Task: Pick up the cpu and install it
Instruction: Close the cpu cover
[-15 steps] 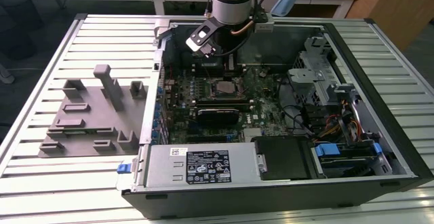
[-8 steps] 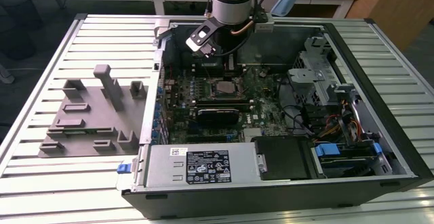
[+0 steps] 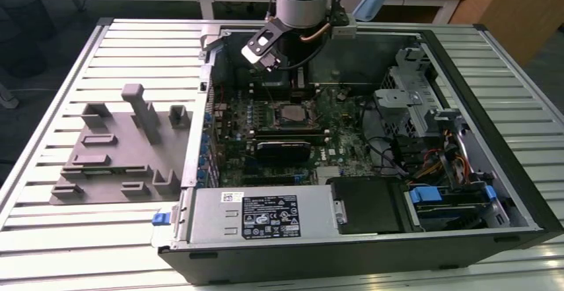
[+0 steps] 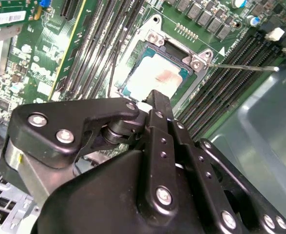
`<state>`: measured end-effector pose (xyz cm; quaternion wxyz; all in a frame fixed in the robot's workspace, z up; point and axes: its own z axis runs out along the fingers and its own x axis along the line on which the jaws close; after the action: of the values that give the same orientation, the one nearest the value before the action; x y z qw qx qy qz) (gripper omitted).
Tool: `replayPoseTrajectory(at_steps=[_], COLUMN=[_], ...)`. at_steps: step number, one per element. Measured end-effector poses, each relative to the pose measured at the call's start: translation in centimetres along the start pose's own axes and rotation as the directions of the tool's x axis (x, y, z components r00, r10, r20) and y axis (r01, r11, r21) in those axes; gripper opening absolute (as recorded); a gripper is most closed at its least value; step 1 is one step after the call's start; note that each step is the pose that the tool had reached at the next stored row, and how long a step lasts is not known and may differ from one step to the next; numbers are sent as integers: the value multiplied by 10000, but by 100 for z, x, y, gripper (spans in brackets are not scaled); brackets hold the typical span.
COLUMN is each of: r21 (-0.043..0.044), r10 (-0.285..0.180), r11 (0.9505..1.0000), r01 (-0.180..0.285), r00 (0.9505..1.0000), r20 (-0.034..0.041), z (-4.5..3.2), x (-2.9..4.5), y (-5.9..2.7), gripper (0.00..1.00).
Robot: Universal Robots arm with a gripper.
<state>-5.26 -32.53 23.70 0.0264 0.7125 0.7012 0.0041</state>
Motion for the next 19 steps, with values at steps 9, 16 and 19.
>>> replayPoseTrajectory(at_steps=[9, 16, 19], r21=[-7, -18, -19], r10=[-1, 1, 0], r11=[10000, 10000, 10000], r01=[1, -1, 0], r00=[10000, 10000, 10000], r20=[1, -1, -1], z=[-249, -345, -345], x=[-8, -11, -11], y=[11, 15, 15], gripper=[11, 11, 11])
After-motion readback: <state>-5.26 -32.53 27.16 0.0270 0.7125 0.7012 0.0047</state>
